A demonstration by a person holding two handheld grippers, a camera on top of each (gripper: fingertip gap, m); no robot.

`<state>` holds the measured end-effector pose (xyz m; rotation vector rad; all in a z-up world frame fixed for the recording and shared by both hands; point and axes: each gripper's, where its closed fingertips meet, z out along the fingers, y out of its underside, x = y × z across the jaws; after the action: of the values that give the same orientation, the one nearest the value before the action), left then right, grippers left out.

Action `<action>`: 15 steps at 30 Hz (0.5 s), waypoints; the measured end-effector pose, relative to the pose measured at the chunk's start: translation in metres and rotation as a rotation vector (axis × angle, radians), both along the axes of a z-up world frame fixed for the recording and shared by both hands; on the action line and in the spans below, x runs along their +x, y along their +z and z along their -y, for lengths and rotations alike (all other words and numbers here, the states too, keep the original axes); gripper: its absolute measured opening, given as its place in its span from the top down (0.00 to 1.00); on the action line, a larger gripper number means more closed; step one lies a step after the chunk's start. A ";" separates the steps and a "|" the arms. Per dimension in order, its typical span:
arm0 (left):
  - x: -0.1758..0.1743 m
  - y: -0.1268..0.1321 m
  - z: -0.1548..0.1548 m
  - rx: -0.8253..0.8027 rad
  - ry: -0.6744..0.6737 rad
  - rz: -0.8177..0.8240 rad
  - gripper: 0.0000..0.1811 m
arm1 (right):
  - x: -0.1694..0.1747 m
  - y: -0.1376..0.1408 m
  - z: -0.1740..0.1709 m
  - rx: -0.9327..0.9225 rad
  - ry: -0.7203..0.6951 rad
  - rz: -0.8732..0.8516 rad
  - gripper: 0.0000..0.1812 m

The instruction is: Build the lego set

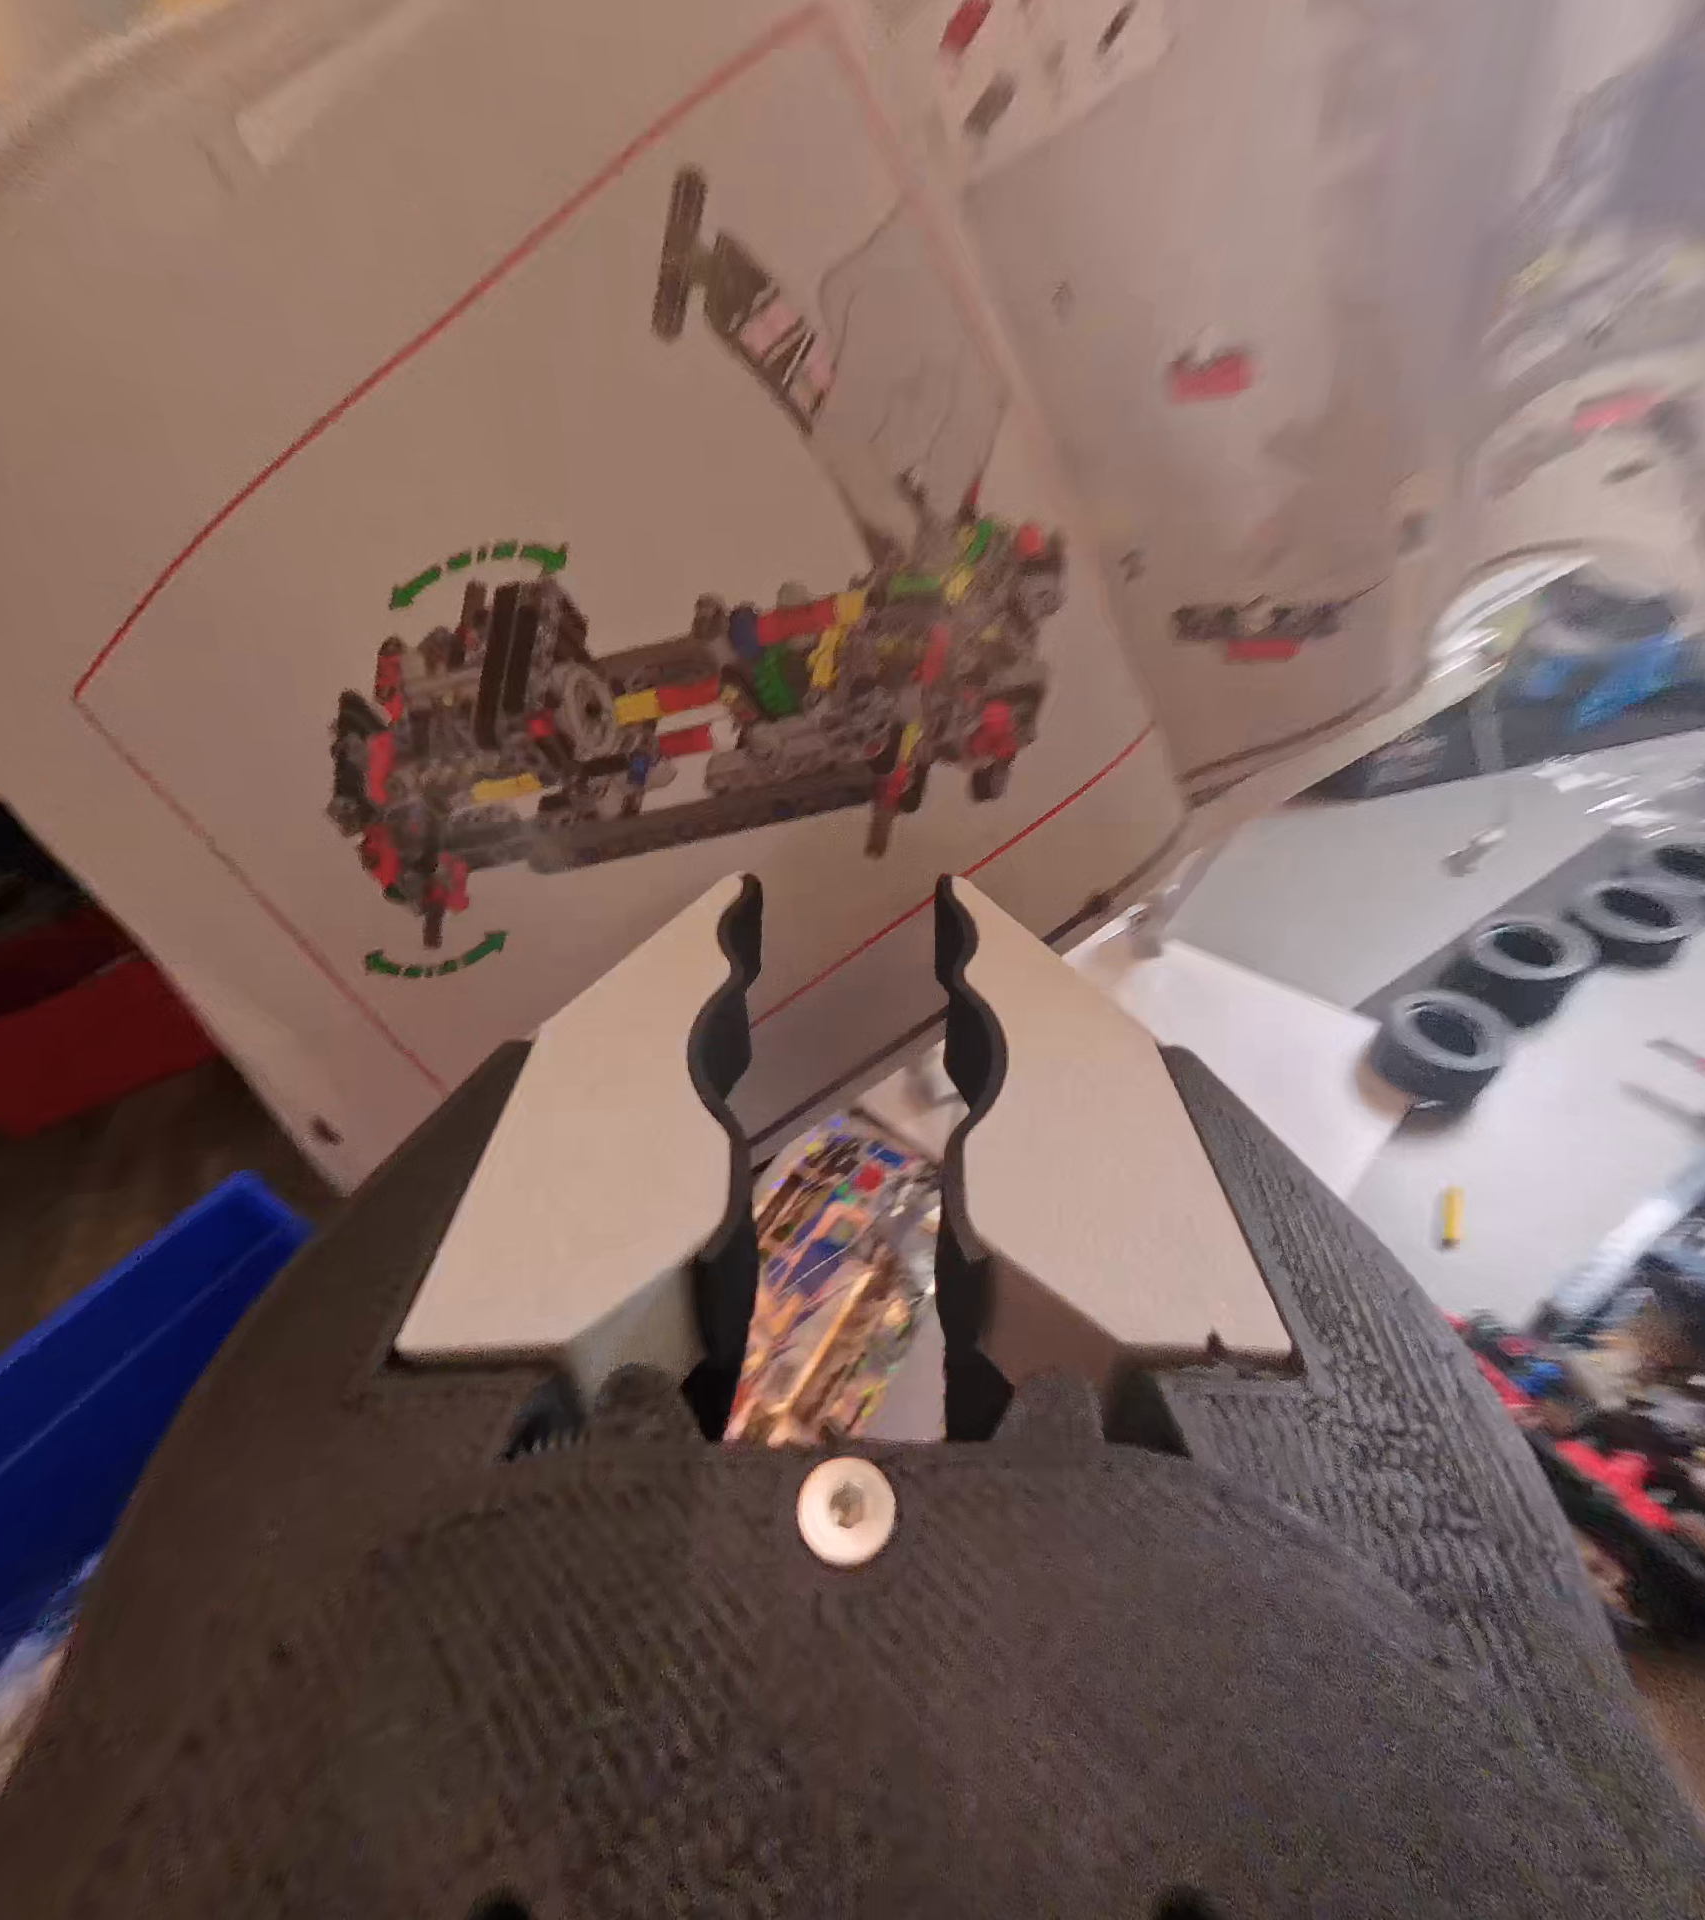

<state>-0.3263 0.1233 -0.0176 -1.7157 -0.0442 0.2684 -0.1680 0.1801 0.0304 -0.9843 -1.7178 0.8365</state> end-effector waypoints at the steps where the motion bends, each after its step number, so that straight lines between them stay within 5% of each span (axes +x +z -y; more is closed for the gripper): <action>1: 0.014 0.011 0.002 0.057 -0.066 0.050 0.83 | -0.007 0.001 0.016 0.023 0.032 -0.002 0.95; 5: 0.085 0.054 0.019 0.215 -0.472 0.282 0.77 | -0.046 0.006 0.062 0.077 0.085 -0.050 0.94; 7: 0.109 0.045 0.028 0.136 -0.587 0.265 0.68 | -0.062 0.014 0.080 0.056 0.116 -0.093 0.93; 11: 0.105 0.018 0.023 0.076 -0.461 0.130 0.68 | -0.087 0.028 0.099 -0.035 0.132 -0.136 0.93; 15: 0.058 0.023 0.020 0.147 -0.235 0.210 0.96 | -0.091 0.038 0.112 -0.052 0.151 -0.186 0.81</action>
<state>-0.2683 0.1038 0.0057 -1.5796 -0.0153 -0.0882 -0.2587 0.0679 0.0685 -0.7912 -1.6308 1.0424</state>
